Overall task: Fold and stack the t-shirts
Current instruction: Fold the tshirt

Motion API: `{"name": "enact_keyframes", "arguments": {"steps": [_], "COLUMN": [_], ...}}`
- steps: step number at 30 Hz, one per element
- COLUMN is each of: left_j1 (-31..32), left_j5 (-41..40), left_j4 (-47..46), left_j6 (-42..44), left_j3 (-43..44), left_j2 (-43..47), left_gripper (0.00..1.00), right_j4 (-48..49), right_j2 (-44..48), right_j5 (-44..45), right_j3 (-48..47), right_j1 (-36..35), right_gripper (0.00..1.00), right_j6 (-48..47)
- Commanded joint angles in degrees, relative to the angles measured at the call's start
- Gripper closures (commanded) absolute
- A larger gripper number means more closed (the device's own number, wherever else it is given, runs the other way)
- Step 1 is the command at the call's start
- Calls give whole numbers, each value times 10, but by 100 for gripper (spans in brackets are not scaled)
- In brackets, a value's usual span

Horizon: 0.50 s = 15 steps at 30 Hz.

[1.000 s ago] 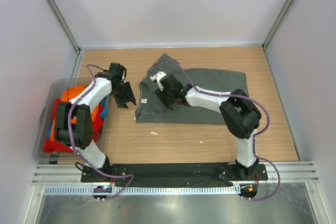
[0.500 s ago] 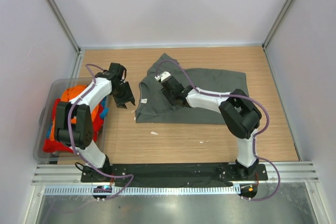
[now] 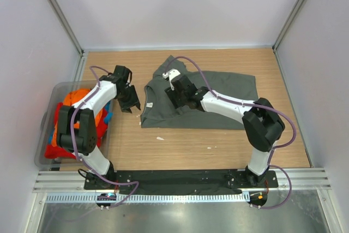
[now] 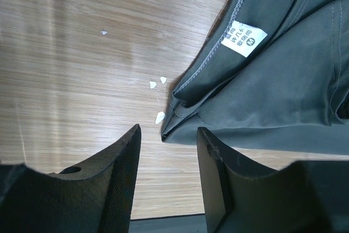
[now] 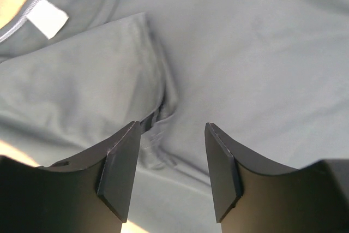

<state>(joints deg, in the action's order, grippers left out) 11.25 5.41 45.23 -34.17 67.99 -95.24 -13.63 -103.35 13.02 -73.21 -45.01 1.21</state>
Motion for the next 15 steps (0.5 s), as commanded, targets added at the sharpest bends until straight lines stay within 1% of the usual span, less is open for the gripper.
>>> {"name": "enact_keyframes", "arguments": {"steps": [1,2,5,10,12,14,15], "left_j1": [3,4,6,6,6,6,7], "left_j5": [-5,-4,-3,-8,-10,-12,-13], "left_j4": [-5,-5,-3,-2,-1,0,-1], "left_j6": [7,7,8,10,10,10,10], "left_j3": [3,4,5,6,7,6,4], "left_j2": [5,6,11,14,11,12,14], "left_gripper": [53,53,53,52,52,53,52], "right_j4": [12,10,5,8,7,9,11], "right_j2": [15,11,-4,-23,-33,-37,-35], "right_j5": [-55,-72,-84,-45,-9,3,4], "right_j3": [16,17,20,18,17,19,25], "right_j1": [-3,-4,-4,-3,-4,-3,-3], "right_gripper": [43,43,42,41,47,55,56], "right_j6": [7,1,-7,-9,-9,-9,-9]}}
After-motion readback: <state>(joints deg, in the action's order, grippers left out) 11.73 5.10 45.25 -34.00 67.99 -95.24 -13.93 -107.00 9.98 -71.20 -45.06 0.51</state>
